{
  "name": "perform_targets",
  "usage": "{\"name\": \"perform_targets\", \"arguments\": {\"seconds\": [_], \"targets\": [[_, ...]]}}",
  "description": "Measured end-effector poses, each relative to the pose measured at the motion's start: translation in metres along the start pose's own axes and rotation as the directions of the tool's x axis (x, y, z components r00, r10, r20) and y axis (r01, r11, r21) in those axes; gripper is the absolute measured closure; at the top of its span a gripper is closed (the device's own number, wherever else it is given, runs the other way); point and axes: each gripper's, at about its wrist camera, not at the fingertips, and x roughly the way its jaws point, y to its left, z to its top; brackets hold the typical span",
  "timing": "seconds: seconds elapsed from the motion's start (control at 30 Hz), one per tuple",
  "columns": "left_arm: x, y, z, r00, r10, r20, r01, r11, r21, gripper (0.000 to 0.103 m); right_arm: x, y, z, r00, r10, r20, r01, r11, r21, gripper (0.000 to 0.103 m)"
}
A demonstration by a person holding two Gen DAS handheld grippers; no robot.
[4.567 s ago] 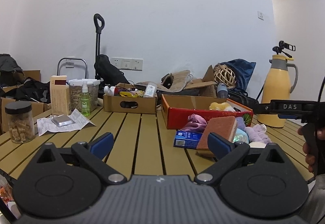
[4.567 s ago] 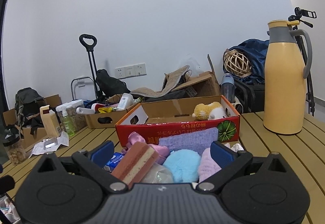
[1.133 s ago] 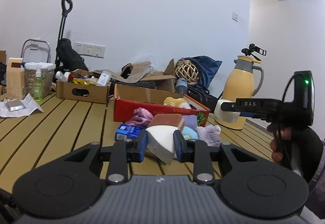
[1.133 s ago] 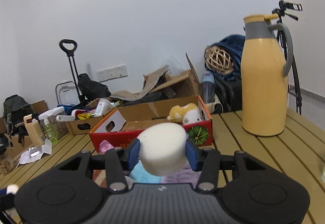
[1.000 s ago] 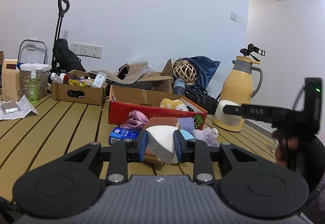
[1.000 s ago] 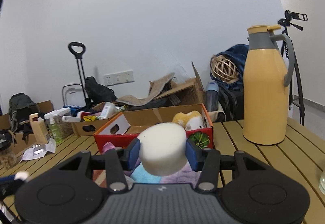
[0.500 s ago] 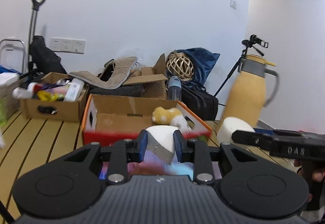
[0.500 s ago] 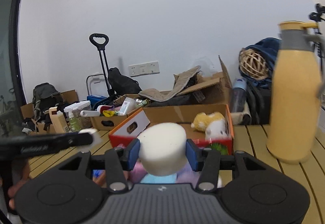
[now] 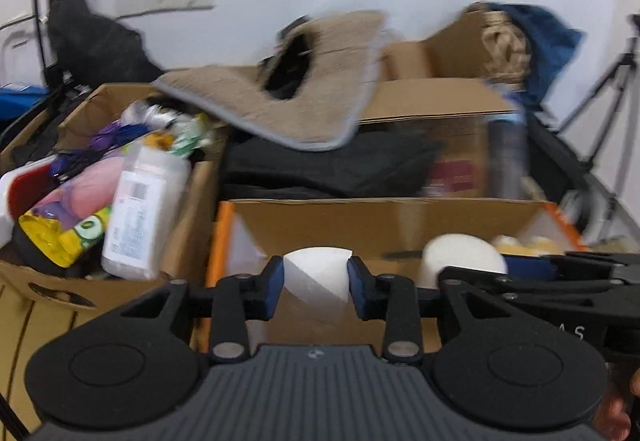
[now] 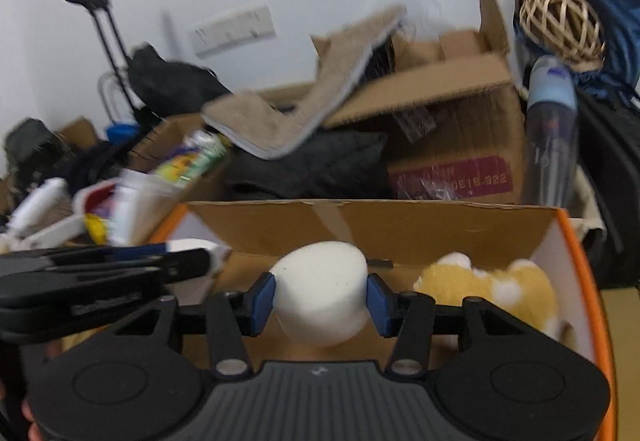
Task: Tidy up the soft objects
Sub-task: 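Carry both white sponges over the red box with both grippers, then open both grippers to drop the sponges into the box and withdraw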
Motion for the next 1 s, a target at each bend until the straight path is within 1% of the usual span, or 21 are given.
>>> {"name": "perform_targets", "arguments": {"seconds": [0.03,0.07,0.1,0.13,0.17,0.2,0.3,0.4,0.47,0.57,0.63,0.67,0.7,0.73,0.8,0.83,0.9,0.97,1.0], "targets": [[0.006,0.005,0.002,1.000,0.010,-0.008,-0.010,1.000,-0.011,0.064,0.009,-0.001,0.002,1.000,-0.006,-0.017,0.006,1.000,0.010,0.050],[0.010,0.008,0.004,1.000,0.006,-0.014,-0.006,1.000,-0.015,0.059,0.017,-0.002,0.005,1.000,-0.007,-0.029,0.008,1.000,0.025,0.045],[0.011,0.011,0.006,1.000,-0.007,-0.014,0.006,1.000,-0.019,0.052,0.023,-0.003,0.007,0.999,0.006,-0.035,-0.005,0.999,0.032,0.038],[0.010,0.013,0.007,1.000,-0.013,-0.009,0.013,1.000,-0.017,0.050,0.025,-0.005,0.009,0.999,0.018,-0.040,-0.017,0.999,0.033,0.034],[0.008,0.014,0.008,1.000,-0.013,0.000,0.013,1.000,-0.010,0.049,0.025,-0.006,0.009,0.999,0.019,-0.035,-0.018,0.999,0.034,0.027],[0.005,0.014,0.008,1.000,-0.013,0.006,0.013,1.000,-0.007,0.049,0.023,-0.005,0.010,1.000,0.013,-0.021,-0.013,0.999,0.036,0.023],[-0.010,0.015,0.010,1.000,-0.019,0.010,0.019,1.000,-0.021,0.049,0.006,-0.009,0.014,1.000,0.005,0.007,-0.005,0.998,0.059,0.023],[-0.041,0.010,0.009,0.999,-0.034,0.036,0.034,0.999,-0.011,0.048,-0.024,-0.008,0.019,0.999,-0.003,0.033,0.001,0.998,0.055,0.023],[-0.071,0.008,0.003,0.997,-0.043,0.068,0.044,0.999,-0.013,0.043,-0.051,-0.004,0.019,0.998,-0.008,0.061,0.007,1.000,0.031,0.023],[-0.120,0.005,-0.014,0.990,-0.061,0.125,0.063,0.998,-0.014,0.042,-0.100,0.006,0.011,0.994,-0.014,0.112,0.014,1.000,-0.007,0.023],[-0.159,0.001,-0.032,0.984,-0.062,0.167,0.062,0.998,0.003,0.041,-0.135,0.013,-0.003,0.989,-0.010,0.147,0.015,0.999,-0.030,0.023],[-0.180,-0.001,-0.044,0.978,-0.057,0.199,0.055,0.998,0.013,0.039,-0.151,0.017,-0.010,0.986,-0.007,0.167,0.013,0.999,-0.038,0.022],[-0.199,-0.003,-0.057,0.972,-0.050,0.228,0.045,0.999,0.027,0.035,-0.169,0.021,-0.020,0.982,-0.001,0.191,0.010,0.999,-0.046,0.021],[-0.217,-0.005,-0.071,0.966,-0.043,0.255,0.033,0.999,0.040,0.033,-0.188,0.026,-0.031,0.976,0.007,0.216,0.005,0.999,-0.053,0.020],[-0.259,-0.004,-0.109,0.947,-0.036,0.319,0.021,0.998,0.051,0.026,-0.222,0.036,-0.059,0.962,0.038,0.269,-0.021,0.998,-0.065,0.017],[-0.277,-0.003,-0.128,0.940,-0.032,0.341,0.016,0.999,0.049,0.026,-0.235,0.041,-0.072,0.956,0.055,0.287,-0.034,0.997,-0.075,0.016],[-0.311,0.002,-0.169,0.925,-0.024,0.380,0.012,0.999,0.032,0.019,-0.261,0.052,-0.104,0.942,0.090,0.325,-0.059,0.993,-0.102,0.015],[-0.336,0.004,-0.207,0.912,0.013,0.410,-0.023,1.000,0.020,0.018,-0.284,0.063,-0.142,0.927,0.123,0.355,-0.081,0.988,-0.131,0.014],[-0.349,0.006,-0.230,0.902,0.035,0.430,-0.053,0.998,0.030,0.016,-0.290,0.066,-0.157,0.921,0.136,0.366,-0.089,0.986,-0.143,0.014]]}}
